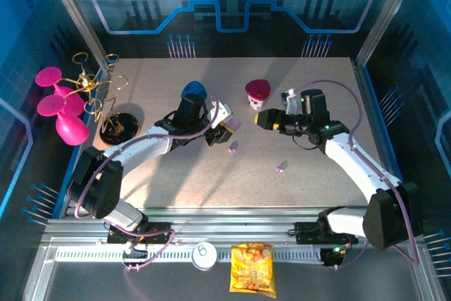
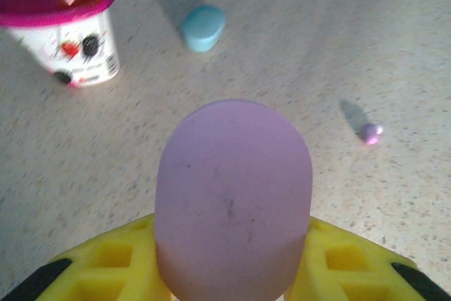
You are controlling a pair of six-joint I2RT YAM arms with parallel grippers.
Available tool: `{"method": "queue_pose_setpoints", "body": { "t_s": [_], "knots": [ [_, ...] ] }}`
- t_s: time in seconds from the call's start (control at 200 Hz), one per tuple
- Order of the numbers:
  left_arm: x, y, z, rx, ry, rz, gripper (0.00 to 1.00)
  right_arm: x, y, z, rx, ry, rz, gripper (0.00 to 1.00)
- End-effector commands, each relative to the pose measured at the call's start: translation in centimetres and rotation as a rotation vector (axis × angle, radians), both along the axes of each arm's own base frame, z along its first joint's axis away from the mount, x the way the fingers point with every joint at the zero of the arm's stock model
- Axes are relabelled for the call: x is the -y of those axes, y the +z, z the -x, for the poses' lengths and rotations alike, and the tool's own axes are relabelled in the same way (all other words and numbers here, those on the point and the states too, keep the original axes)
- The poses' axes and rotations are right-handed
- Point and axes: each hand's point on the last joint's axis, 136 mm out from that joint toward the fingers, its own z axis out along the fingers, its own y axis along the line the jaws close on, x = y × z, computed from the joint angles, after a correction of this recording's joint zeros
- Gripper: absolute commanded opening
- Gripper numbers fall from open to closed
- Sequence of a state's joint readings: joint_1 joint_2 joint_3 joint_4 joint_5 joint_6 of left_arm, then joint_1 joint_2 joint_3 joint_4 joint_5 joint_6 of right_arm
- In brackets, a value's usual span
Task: Insert wireless bluetooth earbuds into charging case
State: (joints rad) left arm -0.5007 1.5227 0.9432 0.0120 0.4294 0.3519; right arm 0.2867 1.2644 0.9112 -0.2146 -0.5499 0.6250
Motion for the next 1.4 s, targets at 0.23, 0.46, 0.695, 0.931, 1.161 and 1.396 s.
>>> {"method": "queue_pose_setpoints", "body": {
  "t_s": [0.23,0.46,0.695,0.931,1.161,1.396],
  "knots": [
    [2.1,4.9,2.6,0.215,-0.202,0.166,0.29,-5.5,2.0,2.3,-0.072,0.200,-0.177,0.77],
    [2.0,5.1,3.6,0.233,-0.212,0.153,0.29,-6.4,1.0,2.6,-0.118,0.217,-0.163,0.66],
    [2.6,4.9,4.1,0.249,-0.251,0.127,0.30,-6.1,-0.2,2.4,-0.146,0.186,-0.140,0.47],
    [2.7,4.7,4.9,0.246,-0.269,0.129,0.31,-5.7,-0.6,2.4,-0.142,0.162,-0.118,0.19],
    [2.9,5.3,4.3,0.279,-0.228,0.183,0.62,-5.5,0.9,2.5,-0.115,0.166,-0.167,0.11],
    [2.7,9.3,3.7,0.389,-0.145,0.381,0.96,-4.3,3.7,2.1,-0.088,0.136,-0.350,0.10]
  ]
}}
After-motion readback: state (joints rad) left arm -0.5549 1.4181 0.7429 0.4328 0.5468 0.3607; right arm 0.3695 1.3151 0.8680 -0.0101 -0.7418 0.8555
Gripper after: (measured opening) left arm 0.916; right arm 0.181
